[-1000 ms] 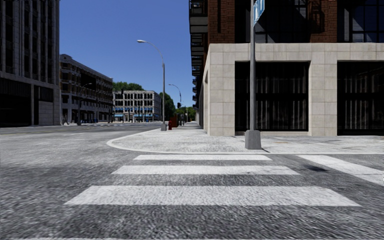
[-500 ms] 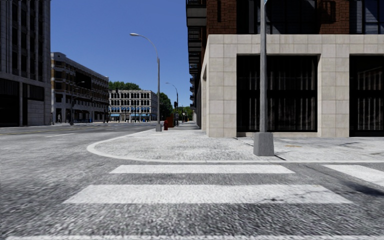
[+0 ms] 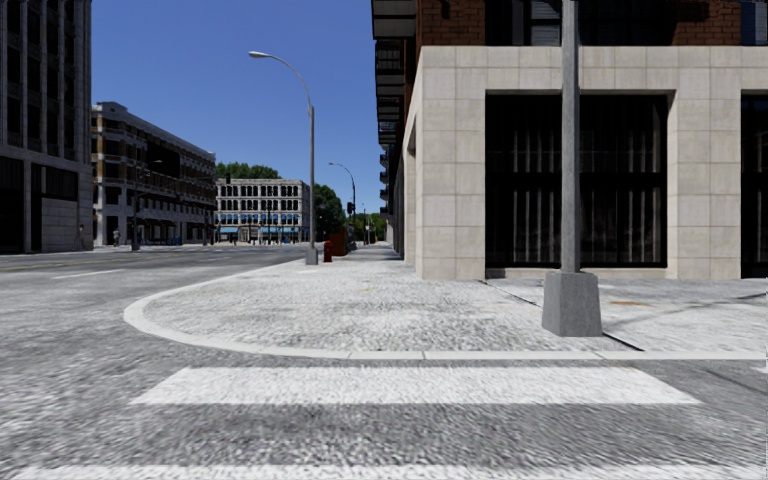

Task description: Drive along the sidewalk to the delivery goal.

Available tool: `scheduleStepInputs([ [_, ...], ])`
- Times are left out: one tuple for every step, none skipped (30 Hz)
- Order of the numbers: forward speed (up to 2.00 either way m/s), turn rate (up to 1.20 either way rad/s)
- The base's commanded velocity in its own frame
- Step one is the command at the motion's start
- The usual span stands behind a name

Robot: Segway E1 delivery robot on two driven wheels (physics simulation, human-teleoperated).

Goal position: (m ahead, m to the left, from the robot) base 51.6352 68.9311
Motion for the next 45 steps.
scheduleStepInputs([
  [2.0,0.0],
  [2.0,0.0],
  [2.0,0.0],
  [2.0,0.0],
  [2.0,0.0],
  [2.0,0.0],
  [2.0,0.0],
  [2.0,0.0],
  [2.0,0.0],
  [2.0,0.0],
  [2.0,0.0],
  [2.0,0.0],
  [2.0,0.0],
  [2.0,0.0],
  [2.0,0.0],
  [2.0,0.0],
  [2.0,0.0],
  [2.0,0.0],
  [2.0,0.0],
  [2.0,0.0],
  [2.0,0.0],
  [2.0,0.0],
  [2.0,0.0],
  [2.0,0.0],
  [2.0,0.0],
  [2.0,0.0],
  [2.0,0.0],
  [1.97,0.0],
  [1.92,0.0],
  [1.77,0.0],
  [1.77,0.0],
  [1.68,0.0],
  [1.57,0.0],
  [1.5,0.0],
  [1.44,0.0],
  [1.44,0.0],
  [1.41,0.0],
  [1.41,0.0],
  [1.4,0.0],
  [1.4,0.0],
  [1.4,0.0],
  [1.4,0.0],
  [1.4,0.0],
  [1.4,0.0],
  [1.42,0.0],
])
